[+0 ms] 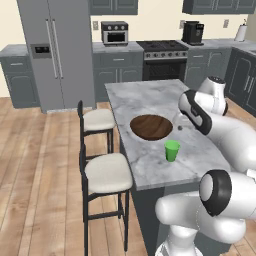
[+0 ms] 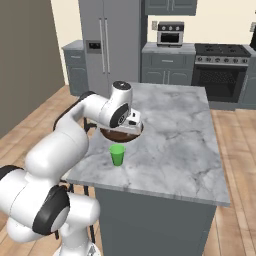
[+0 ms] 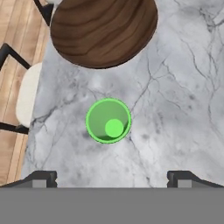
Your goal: Place the cup inside the bowl on the dining table and move the bowl to any counter.
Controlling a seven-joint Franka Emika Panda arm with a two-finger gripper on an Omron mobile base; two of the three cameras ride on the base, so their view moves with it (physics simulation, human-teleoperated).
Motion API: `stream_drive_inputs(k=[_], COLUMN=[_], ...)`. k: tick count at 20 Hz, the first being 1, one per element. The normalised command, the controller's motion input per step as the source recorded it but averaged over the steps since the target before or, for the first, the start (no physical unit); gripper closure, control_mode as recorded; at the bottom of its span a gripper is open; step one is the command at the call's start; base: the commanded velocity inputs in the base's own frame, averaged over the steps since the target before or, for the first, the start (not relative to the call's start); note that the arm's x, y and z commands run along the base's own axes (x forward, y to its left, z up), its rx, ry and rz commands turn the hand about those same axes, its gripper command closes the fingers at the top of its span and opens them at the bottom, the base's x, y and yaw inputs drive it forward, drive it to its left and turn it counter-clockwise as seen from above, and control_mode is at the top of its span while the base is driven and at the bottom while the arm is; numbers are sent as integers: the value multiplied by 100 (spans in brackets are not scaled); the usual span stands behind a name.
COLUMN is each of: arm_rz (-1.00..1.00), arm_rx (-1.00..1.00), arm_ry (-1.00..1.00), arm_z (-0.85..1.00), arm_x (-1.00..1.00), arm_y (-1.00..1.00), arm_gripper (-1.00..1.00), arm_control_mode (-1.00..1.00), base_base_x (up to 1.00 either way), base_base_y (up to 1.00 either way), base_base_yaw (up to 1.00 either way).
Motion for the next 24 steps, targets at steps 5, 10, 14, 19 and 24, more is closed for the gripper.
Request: stream_drive_inputs(k=[5,10,14,19,24], arm_rz=[0,0,0,0,0], arm_rx=[0,0,0,0,0], arm_ry=[0,0,0,0,0], arm_z=[-25,-24,-12,-3,-6], arm_x=[1,0,7,19,12], arm_y=[0,0,0,0,0], arm_gripper=[-100,-100,-100,-100,-100], arm_control_mode=[-100,-100,-100,-100,-100], base_base_x=[0,0,0,0,0], base_base_y=[0,0,0,0,0], base_base_yaw=[0,0,0,0,0])
